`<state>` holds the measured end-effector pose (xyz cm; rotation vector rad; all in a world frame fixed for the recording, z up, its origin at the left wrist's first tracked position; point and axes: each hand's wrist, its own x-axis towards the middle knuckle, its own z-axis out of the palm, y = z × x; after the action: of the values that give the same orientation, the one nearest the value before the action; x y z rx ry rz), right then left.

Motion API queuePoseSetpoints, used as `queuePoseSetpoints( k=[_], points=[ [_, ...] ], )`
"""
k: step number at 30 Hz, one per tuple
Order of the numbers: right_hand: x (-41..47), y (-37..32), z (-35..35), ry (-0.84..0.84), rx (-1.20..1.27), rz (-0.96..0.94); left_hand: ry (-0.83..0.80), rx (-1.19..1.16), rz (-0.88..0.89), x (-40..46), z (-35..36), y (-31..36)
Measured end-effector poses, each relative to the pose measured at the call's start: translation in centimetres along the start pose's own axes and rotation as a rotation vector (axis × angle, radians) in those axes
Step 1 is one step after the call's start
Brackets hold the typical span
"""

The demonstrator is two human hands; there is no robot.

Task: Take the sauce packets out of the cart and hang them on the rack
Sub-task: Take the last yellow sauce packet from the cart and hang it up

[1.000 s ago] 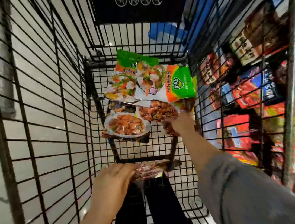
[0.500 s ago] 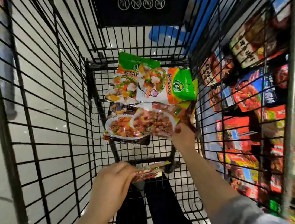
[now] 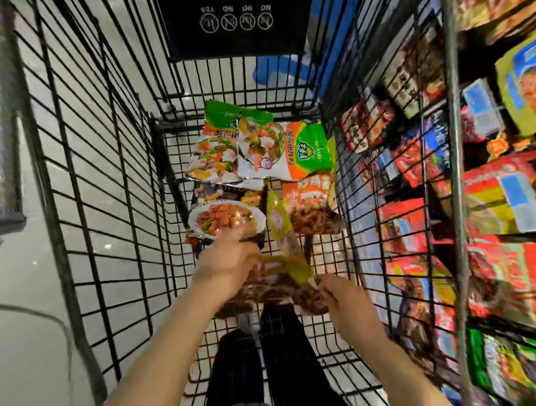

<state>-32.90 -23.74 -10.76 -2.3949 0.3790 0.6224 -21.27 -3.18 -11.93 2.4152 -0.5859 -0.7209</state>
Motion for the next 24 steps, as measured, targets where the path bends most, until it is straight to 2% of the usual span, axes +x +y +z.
queuePoseSetpoints(
  k=[3, 7, 10, 12, 14, 17, 18, 21, 24],
  points=[
    [-2.0, -0.3, -0.7, 0.023, -0.089, -0.193, -0.039, -0.018, -0.031, 1.7, -1.3, -0.7],
    [-3.7, -0.7, -2.7, 0.044, -0.237, -0.429, -0.093, 0.041, 0.098, 2.4, -2.9, -1.1],
    [-4.3, -0.9, -3.9, 0.137, -0.285, -0.52, -0.164, 0.078, 0.177, 2.4, -3.3, -0.9],
    [-4.3, -0.6, -4.2, 0.178, -0.279, -0.461, -0.167, 0.09, 0.14, 1.7, -3.1, -0.5],
    [-4.0, 0.0, -4.2, 0.173, -0.345, -0.304, -0.12, 0.098, 0.137, 0.7, -2.7, -0.2],
    [-2.5, 0.1, -4.1, -0.004, -0.382, -0.07, -0.117, 0.139, 0.109, -1.0, -1.7, 0.6],
    [-1.9, -0.7, -4.0, -0.034, -0.3, -0.06, -0.131, 0.16, 0.087, -1.5, -1.1, 0.9],
    [-0.1, -4.6, -2.7, 0.044, -0.064, -0.223, -0.137, 0.224, 0.036, -2.5, -0.1, 2.0],
    [1.5, -7.3, -1.2, 0.038, -0.078, -0.263, -0.109, 0.185, 0.007, -3.1, 0.4, 2.0]
  ],
)
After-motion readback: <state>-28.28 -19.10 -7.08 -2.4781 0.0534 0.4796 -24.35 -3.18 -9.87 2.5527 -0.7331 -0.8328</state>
